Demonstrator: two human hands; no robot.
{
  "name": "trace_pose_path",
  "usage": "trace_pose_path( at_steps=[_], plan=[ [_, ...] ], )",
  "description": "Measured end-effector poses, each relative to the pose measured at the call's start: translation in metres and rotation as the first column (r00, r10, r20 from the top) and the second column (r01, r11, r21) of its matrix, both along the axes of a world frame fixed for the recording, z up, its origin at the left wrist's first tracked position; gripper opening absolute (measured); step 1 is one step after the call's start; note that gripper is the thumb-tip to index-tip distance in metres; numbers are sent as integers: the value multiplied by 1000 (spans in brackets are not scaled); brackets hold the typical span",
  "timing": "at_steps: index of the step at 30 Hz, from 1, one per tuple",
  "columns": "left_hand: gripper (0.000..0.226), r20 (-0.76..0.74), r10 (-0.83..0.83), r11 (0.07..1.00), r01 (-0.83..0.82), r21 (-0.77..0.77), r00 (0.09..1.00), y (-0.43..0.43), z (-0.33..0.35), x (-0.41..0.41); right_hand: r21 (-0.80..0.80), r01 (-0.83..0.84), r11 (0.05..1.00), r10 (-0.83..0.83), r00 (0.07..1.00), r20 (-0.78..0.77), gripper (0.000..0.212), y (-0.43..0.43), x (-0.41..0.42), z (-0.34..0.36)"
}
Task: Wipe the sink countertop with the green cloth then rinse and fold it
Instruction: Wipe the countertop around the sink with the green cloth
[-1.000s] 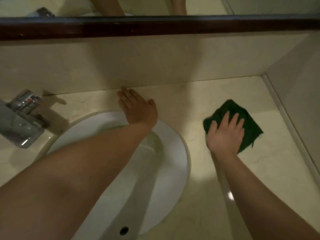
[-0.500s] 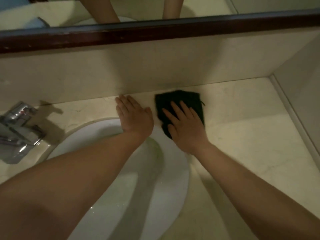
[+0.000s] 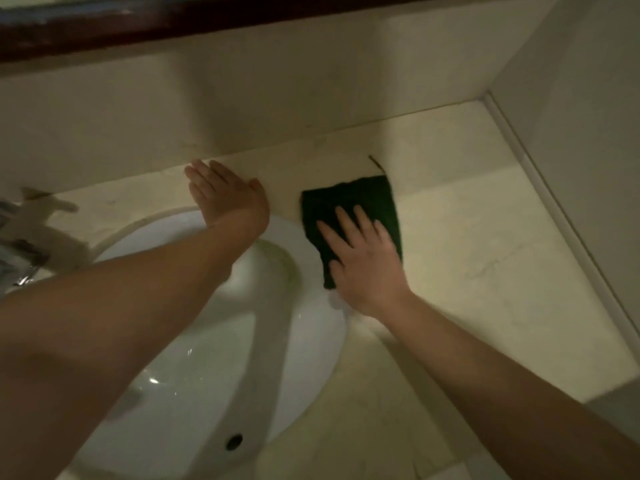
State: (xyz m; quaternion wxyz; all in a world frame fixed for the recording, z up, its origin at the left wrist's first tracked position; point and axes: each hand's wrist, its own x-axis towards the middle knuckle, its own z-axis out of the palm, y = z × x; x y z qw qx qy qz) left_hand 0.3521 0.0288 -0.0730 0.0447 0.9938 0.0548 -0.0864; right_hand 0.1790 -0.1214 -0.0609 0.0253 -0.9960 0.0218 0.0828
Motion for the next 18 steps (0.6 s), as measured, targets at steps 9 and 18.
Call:
trace_pose_path(
  at_steps=[9,18],
  plan=[
    [75,26,7,1000,-7,-15,1000,1,-3,2,-75,709,701,-711,704,14,67,-104,-104,2],
    [75,-114,-139,987,128,-97,984,34,21,-3,129,315,940,-325,944,62,51,34,-165,1]
  ],
)
